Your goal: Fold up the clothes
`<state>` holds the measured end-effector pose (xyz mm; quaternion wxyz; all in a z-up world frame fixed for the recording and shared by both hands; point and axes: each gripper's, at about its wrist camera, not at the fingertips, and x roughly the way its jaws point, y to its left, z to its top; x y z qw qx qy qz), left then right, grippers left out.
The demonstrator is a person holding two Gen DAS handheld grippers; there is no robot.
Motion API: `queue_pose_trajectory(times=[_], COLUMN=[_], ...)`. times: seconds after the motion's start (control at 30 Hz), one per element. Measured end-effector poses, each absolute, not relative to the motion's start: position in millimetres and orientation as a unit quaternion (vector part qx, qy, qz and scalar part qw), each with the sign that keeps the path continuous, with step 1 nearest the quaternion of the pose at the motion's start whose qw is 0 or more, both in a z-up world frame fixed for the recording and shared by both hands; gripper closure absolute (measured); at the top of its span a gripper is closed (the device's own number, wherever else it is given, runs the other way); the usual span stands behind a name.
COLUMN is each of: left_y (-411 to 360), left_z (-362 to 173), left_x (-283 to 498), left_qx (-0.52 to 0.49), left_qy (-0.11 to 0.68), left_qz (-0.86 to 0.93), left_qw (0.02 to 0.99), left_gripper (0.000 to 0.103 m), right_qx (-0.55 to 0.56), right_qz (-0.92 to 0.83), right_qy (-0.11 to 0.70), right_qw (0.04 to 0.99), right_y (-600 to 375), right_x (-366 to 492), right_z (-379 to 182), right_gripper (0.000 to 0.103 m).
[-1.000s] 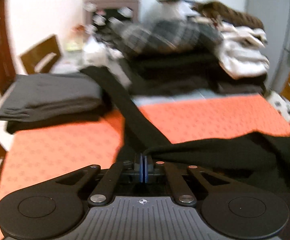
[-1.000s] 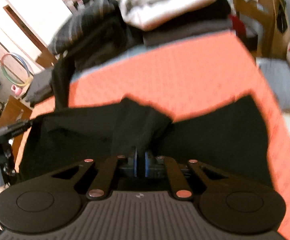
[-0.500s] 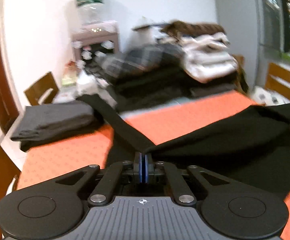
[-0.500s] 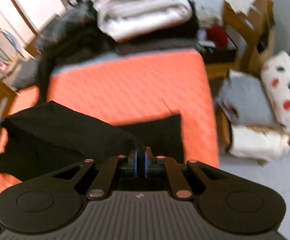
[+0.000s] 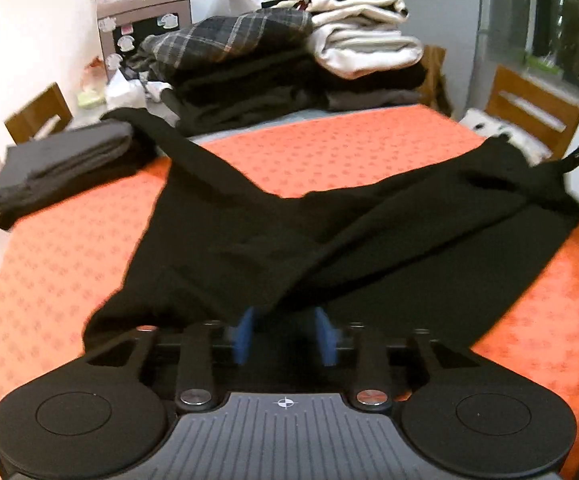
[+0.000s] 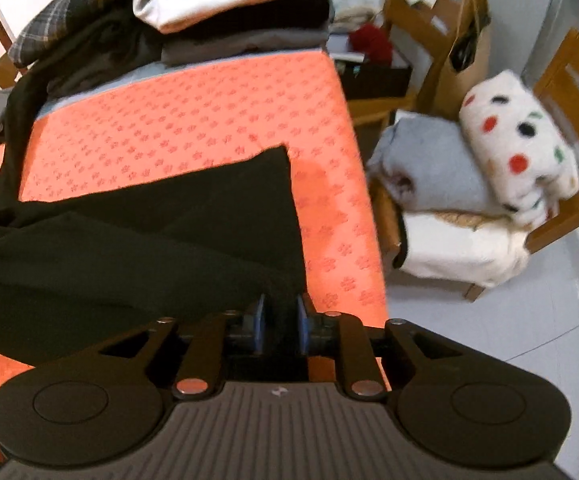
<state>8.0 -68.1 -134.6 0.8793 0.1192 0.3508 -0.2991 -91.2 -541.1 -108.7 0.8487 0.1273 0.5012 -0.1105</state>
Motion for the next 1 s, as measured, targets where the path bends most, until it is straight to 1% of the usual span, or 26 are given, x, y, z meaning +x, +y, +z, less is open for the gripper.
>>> queue_pose_trajectory(times=[0.07, 0.17, 0.23, 0.4, 0.57, 0.73, 0.77, 0.8, 0.83, 0.9, 0.93, 0.97, 1.0], left_y=[-60.9, -47.3, -41.1, -32.8, -32.3, -34.6, -33.6, -31.9, -29.7, -24.5, -21.7, -19.0, -16.6], left_z=[-129.0, -119.4, -117.3, -124.6, -130.9, -139.0, -139.3, -139.0, -138.7, -138.0, -137.6, -137.5, -137.7], left_x=[1.5, -2.0, 0.8, 17.5, 37.8, 54.7, 57.5, 60.5, 62.9, 66.8, 68.8, 70.6, 72.1], left_qx=[0.105, 0.081, 0.077, 0.120, 0.166, 0.188, 0.183, 0.175, 0.164, 0.139, 0.125, 0.111, 0.099], left_qy=[0.348, 0.344, 0.349, 0.349, 0.332, 0.335, 0.337, 0.341, 0.345, 0.354, 0.359, 0.363, 0.368], left_qz=[-0.304, -0.286, -0.261, -0.186, -0.159, -0.147, -0.145, -0.143, -0.139, -0.128, -0.122, -0.116, -0.111], left_qw=[0.881, 0.891, 0.897, 0.911, 0.915, 0.912, 0.912, 0.913, 0.914, 0.916, 0.917, 0.918, 0.918], left_gripper=[0.059, 0.059, 0.059, 0.060, 0.059, 0.060, 0.061, 0.065, 0.071, 0.075, 0.078, 0.079, 0.080], right_qx=[0.119, 0.120, 0.112, 0.087, 0.046, -0.001, -0.008, -0.017, -0.027, -0.055, -0.068, -0.081, -0.088], right_qz=[-0.119, -0.103, -0.088, -0.061, -0.041, -0.016, -0.010, -0.005, -0.002, -0.008, -0.014, -0.020, -0.026], right_qy=[0.486, 0.465, 0.466, 0.483, 0.499, 0.504, 0.505, 0.506, 0.507, 0.509, 0.513, 0.518, 0.520], right_qw=[0.858, 0.871, 0.874, 0.869, 0.865, 0.864, 0.863, 0.862, 0.862, 0.859, 0.856, 0.851, 0.849], right_y=[-536.2, -522.1, -511.5, -488.3, -464.9, -445.3, -441.8, -438.0, -435.1, -429.5, -428.3, -427.5, -428.3], right_x=[-95.8, -99.9, -98.3, -89.7, -81.0, -70.9, -68.6, -65.5, -63.4, -58.9, -57.1, -55.5, -55.4], right_z=[-97.7, -87.0, -86.6, -100.1, -109.1, -112.9, -113.8, -115.1, -116.7, -123.6, -127.6, -131.8, -132.3], right_gripper=[0.082, 0.078, 0.075, 0.069, 0.065, 0.060, 0.057, 0.051, 0.051, 0.053, 0.057, 0.061, 0.073])
